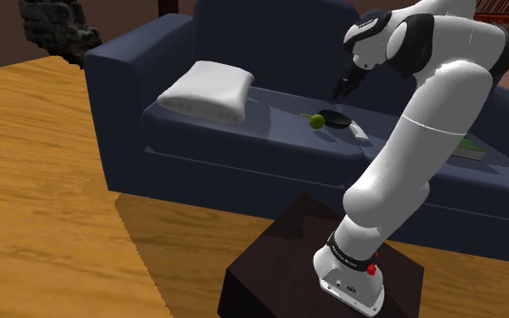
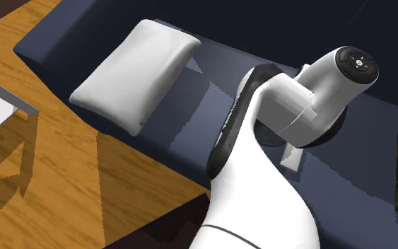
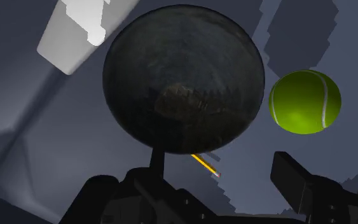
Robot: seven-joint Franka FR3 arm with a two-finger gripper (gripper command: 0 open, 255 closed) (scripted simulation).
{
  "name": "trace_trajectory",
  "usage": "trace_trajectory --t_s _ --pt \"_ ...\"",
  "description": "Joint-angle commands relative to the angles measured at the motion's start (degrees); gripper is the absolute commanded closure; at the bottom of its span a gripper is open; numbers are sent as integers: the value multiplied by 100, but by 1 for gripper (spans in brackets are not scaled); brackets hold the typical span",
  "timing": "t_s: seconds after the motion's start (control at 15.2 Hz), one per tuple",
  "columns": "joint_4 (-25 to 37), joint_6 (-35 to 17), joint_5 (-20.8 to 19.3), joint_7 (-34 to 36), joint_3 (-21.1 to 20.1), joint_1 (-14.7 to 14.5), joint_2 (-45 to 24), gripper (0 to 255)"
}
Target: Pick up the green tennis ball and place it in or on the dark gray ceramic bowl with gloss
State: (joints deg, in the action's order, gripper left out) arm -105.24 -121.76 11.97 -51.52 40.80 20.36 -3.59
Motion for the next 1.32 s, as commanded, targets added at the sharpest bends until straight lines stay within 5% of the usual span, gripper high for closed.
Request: trace_trajectory --t_s 0.0,0.53,1.25 --pt "142 277 392 -598 -53 42 -263 0" --pt "337 1400 1153 -2416 -486 176 -837 0" --pt "-45 899 1320 -2524 -572 119 -990 0"
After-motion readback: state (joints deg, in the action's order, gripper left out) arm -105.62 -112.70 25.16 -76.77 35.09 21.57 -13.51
